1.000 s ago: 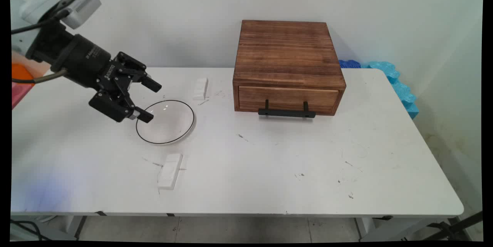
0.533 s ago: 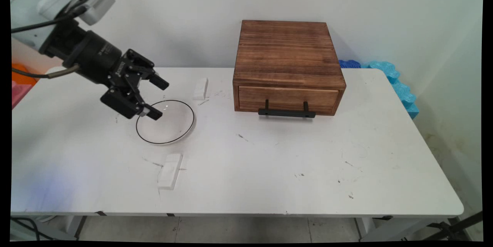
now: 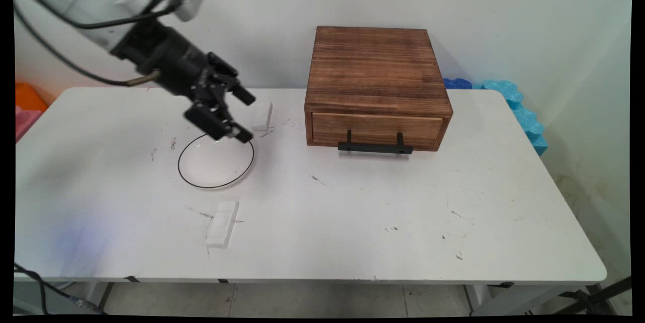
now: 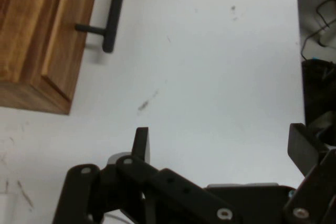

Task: Open the drawer

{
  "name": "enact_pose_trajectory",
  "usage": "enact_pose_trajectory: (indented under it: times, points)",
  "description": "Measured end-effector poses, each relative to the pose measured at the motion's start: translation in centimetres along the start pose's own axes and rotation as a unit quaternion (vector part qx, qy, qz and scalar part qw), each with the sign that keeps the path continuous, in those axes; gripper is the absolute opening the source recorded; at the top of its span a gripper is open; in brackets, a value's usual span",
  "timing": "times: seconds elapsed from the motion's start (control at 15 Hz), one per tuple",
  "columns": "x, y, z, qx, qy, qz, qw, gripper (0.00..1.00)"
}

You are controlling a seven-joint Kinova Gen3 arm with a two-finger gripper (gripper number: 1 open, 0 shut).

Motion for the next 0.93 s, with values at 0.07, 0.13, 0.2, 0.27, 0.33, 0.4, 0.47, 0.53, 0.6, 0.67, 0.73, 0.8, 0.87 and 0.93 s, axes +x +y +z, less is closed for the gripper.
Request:
enact_pose_trajectory:
  times: [0.07, 0.13, 0.2, 0.27, 0.33, 0.4, 0.47, 0.53, 0.6, 0.67, 0.73, 0.8, 0.87, 0.93]
  points:
    - [0.8, -0.1, 0.6, 0.002, -0.002, 0.0, 1.0, 1.0]
    - [1.5, -0.3, 1.2, 0.004, -0.003, 0.001, 1.0, 1.0]
    - [2.4, -0.4, 1.9, 0.007, -0.005, 0.001, 1.0, 1.0]
    - [3.1, -0.5, 2.5, 0.009, -0.007, 0.002, 0.9999, 1.0]
    - [3.8, -0.5, 3.3, 0.011, -0.009, 0.003, 0.9999, 1.0]
    - [4.6, -0.6, 4.0, 0.013, -0.011, 0.004, 0.9999, 1.0]
    - [5.5, -0.7, 5.0, 0.015, -0.013, 0.006, 0.9998, 1.0]
    - [6.6, -0.9, 6.3, 0.018, -0.016, 0.009, 0.9997, 1.0]
    - [7.5, -1.0, 7.6, 0.021, -0.02, 0.012, 0.9995, 1.0]
    - [8.3, -1.2, 8.8, 0.024, -0.024, 0.015, 0.9993, 1.0]
    - [8.7, -1.3, 9.5, 0.026, -0.026, 0.017, 0.9992, 1.0]
    - [9.3, -1.5, 10.5, 0.028, -0.029, 0.019, 0.999, 1.0]
    - [10.0, -1.7, 11.9, 0.032, -0.033, 0.022, 0.9987, 1.0]
    - [10.4, -1.8, 12.7, 0.033, -0.035, 0.025, 0.9985, 1.0]
